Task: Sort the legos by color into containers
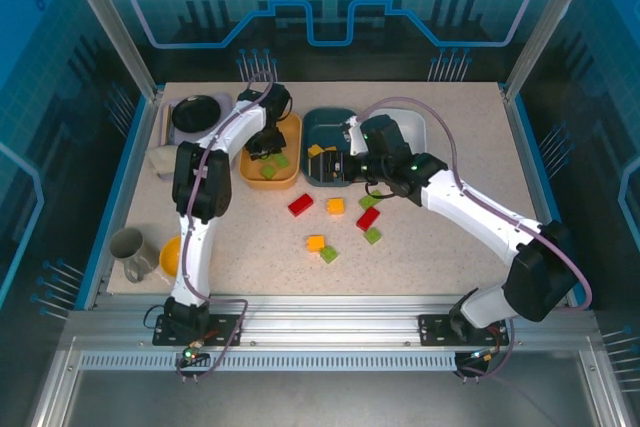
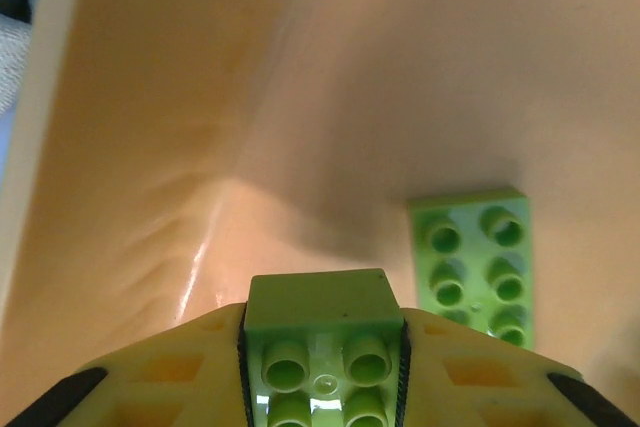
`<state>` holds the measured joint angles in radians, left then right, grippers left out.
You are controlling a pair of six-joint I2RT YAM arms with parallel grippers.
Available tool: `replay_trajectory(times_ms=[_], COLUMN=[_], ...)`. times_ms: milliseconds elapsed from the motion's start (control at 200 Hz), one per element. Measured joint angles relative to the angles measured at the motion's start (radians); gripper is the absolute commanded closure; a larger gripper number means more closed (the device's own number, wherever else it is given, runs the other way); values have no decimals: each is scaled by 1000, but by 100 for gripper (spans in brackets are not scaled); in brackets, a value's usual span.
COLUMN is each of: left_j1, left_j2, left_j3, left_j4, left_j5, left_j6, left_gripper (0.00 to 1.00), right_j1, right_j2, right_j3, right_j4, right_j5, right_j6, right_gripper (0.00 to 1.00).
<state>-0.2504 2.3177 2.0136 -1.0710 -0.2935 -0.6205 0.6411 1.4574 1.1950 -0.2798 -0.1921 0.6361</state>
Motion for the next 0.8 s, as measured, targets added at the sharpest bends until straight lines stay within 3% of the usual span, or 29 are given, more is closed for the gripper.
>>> replay_trajectory(times_ms=[180, 490, 615, 800], left_j1=[3, -22, -46, -53], left_j2=[18, -74, -275, -777], left_j3=[0, 16, -62, -494], left_j4=[-17, -28, 16, 181], left_j5=[-3, 4, 41, 147], left_j6=[6, -6, -27, -83], left_gripper=[45, 34, 30, 27], right_j1=[0, 89, 161, 229], right_j2=[22, 168, 270, 399], right_j3=[2, 121, 208, 257], right_j4=[-38, -207, -269, -321], right_j5=[5, 123, 188, 251], right_j6=[-12, -40, 19, 180], right_gripper=[8, 13, 13, 12])
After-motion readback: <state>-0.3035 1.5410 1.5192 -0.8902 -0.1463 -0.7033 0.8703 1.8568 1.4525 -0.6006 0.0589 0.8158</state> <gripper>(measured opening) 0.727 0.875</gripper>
